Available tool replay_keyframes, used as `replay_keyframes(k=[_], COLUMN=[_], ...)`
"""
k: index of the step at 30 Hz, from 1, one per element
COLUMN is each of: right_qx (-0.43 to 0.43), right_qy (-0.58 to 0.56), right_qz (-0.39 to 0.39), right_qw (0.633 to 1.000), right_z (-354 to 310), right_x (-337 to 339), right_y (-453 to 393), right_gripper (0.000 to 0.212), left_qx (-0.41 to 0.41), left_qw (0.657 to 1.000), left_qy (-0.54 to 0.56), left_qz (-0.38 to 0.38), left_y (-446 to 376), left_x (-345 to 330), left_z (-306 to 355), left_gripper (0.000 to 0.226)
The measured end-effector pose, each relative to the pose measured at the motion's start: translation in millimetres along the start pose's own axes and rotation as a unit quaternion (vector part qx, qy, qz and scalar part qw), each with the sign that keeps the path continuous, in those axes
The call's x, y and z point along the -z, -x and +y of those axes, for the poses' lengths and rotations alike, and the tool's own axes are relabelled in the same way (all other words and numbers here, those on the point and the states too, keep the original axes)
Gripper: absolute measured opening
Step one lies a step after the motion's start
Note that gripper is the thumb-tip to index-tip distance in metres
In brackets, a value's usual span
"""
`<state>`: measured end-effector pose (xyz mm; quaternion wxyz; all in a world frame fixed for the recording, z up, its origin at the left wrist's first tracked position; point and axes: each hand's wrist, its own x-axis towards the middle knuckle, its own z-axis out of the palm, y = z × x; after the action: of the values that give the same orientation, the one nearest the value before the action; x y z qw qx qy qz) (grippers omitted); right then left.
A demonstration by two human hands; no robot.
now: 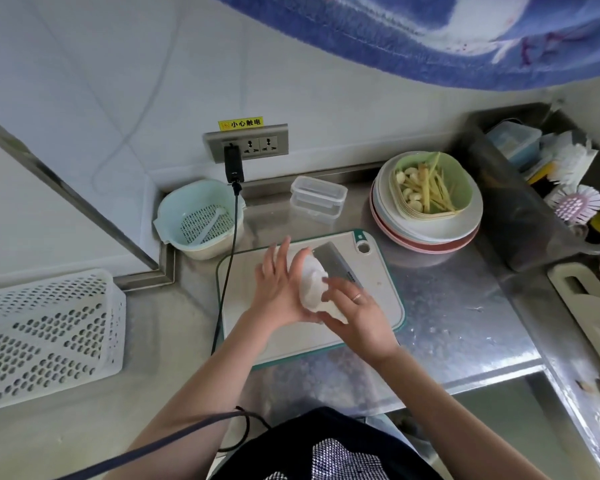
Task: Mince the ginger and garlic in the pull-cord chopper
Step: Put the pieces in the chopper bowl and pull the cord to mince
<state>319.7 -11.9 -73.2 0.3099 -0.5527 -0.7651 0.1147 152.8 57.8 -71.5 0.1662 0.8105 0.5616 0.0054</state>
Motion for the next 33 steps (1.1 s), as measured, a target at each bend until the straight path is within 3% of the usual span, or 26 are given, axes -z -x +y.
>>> replay_keyframes(k=[3,7,9,13,17,18,19,20,22,23,24,26,30,31,33], right_qx=[-0.087,-0.158,-0.158,-0.143,-0.192,-0.208,-0.233,-0.26,-0.282,-0.272,-0.253,-0.214,-0.178,-0.16,-0.118], right_qy=[-0.05,0.011,0.062,0.133,0.102,0.065,0.014,-0.045,-0.12,-0.122,-0.109,-0.066,-0.029,-0.011,0.009], right_qz=[0.014,-0.196,-0.302,-0.395,-0.371,-0.346,-0.313,-0.277,-0.233,-0.245,-0.269,-0.307,-0.336,-0.345,-0.36], right_qw=[0.995,0.968,0.938,0.898,0.903,0.913,0.921,0.924,0.923,0.923,0.923,0.925,0.924,0.925,0.925], right_z=[3,-11,-27,-48,-45,-42,-41,-40,-43,-47,-53,-63,-69,-69,-65], right_x=[0,3,-3,-32,-33,-27,-20,-12,3,9,14,18,22,24,28], right_y=[-12,-53,-76,-96,-98,-98,-99,-100,-103,-105,-105,-104,-104,-104,-103], right_gripper=[0.041,0.102,0.12,0.124,0.111,0.108,0.105,0.103,0.1,0.1,0.1,0.101,0.105,0.105,0.105], left_qx=[-0.001,0.064,0.089,0.128,0.15,0.169,0.197,0.228,0.258,0.257,0.256,0.254,0.294,0.311,0.326], left_qw=[0.993,0.967,0.944,0.916,0.863,0.827,0.764,0.671,0.442,0.365,0.325,0.285,0.259,0.259,0.294], left_qy=[0.112,0.244,0.315,0.38,0.481,0.536,0.614,0.705,0.859,0.894,0.909,0.92,0.912,0.907,0.891], left_qz=[0.031,-0.02,-0.029,0.021,0.035,0.03,0.029,0.039,0.011,-0.024,-0.05,-0.089,-0.12,-0.121,-0.113], left_y=[5,18,27,34,26,27,28,29,26,24,22,15,11,11,13], left_x=[1,-8,-20,-28,-37,-38,-37,-32,-18,-11,-5,0,7,7,8], left_z=[-11,-38,-49,-42,-45,-44,-42,-39,-28,-22,-15,-7,0,-1,-2], left_gripper=[0.139,0.153,0.15,0.129,0.111,0.099,0.079,0.055,0.019,0.026,0.044,0.071,0.078,0.075,0.068])
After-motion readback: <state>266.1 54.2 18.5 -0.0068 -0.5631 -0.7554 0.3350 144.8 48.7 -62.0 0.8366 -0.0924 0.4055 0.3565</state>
